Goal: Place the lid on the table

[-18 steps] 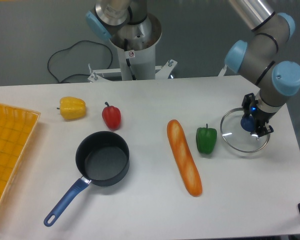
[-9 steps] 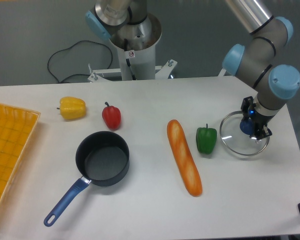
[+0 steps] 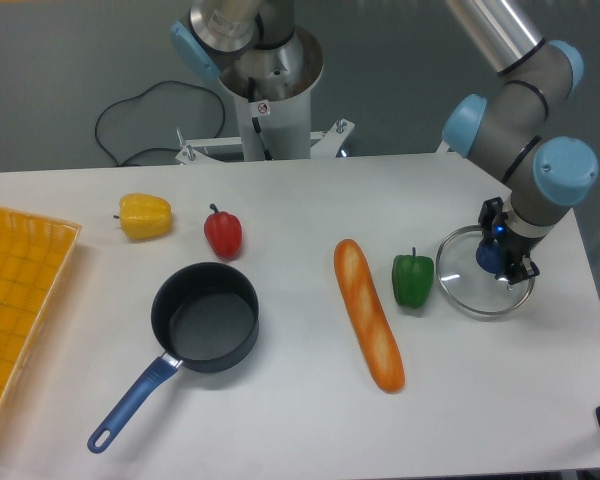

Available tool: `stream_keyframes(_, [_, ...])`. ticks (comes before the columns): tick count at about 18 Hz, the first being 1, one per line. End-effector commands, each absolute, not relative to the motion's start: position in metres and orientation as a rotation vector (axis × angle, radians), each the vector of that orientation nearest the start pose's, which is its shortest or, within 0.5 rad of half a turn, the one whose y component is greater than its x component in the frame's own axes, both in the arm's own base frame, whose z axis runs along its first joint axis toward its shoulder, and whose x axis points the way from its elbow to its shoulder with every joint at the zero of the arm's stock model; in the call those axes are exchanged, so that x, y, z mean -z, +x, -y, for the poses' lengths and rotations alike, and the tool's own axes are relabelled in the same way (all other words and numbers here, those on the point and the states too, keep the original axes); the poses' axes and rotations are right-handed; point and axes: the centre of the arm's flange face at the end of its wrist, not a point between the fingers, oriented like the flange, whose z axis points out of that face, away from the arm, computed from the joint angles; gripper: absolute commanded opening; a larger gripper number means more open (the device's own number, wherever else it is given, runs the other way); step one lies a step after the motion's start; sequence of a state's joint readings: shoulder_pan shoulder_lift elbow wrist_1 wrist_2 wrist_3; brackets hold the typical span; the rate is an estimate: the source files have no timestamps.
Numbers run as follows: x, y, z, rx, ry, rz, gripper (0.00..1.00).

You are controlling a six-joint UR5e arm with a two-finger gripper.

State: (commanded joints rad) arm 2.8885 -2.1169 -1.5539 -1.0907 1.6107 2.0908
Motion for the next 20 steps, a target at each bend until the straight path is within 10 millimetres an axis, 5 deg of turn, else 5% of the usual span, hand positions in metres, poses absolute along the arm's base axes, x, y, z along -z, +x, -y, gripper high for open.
stream_keyframes(20, [-0.2152, -0.5973, -0.2882, 0.090, -2.937, -1.197, 0.61])
